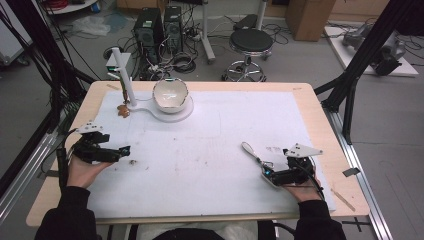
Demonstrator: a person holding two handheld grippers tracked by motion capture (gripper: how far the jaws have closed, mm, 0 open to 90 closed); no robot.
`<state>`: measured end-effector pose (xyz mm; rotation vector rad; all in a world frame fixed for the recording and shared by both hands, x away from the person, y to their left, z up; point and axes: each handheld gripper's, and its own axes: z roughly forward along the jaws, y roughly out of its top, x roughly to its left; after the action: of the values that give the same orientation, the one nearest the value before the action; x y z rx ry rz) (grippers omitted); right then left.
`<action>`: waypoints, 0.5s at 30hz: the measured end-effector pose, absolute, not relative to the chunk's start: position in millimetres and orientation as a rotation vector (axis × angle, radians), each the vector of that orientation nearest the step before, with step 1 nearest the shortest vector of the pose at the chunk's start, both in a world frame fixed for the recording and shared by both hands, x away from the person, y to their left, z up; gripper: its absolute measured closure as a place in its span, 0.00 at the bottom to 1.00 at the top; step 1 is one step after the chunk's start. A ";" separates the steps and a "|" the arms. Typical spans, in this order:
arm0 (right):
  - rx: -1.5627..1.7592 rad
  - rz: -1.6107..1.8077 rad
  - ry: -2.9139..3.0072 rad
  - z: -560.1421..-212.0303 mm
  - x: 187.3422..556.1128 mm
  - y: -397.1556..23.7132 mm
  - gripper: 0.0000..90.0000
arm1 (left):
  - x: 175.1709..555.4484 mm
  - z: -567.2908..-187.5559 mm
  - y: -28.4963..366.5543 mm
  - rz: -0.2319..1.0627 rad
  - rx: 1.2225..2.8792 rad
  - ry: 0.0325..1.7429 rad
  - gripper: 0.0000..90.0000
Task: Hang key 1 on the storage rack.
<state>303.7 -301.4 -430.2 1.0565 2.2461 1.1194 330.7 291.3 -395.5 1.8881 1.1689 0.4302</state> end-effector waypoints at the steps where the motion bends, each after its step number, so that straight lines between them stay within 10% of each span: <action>1: 1.057 1.119 2.247 -430.2 303.7 -301.3 0.01 | 326.5 -398.3 292.6 0.426 1.892 1.174 0.02; 15: 1.060 1.119 2.241 -430.0 303.5 -301.6 0.01 | 308.7 -406.5 285.5 0.360 1.915 1.154 0.02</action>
<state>303.5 -301.6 -430.0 1.0596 2.2415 1.1188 308.7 285.5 -406.5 1.9148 1.1537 0.3603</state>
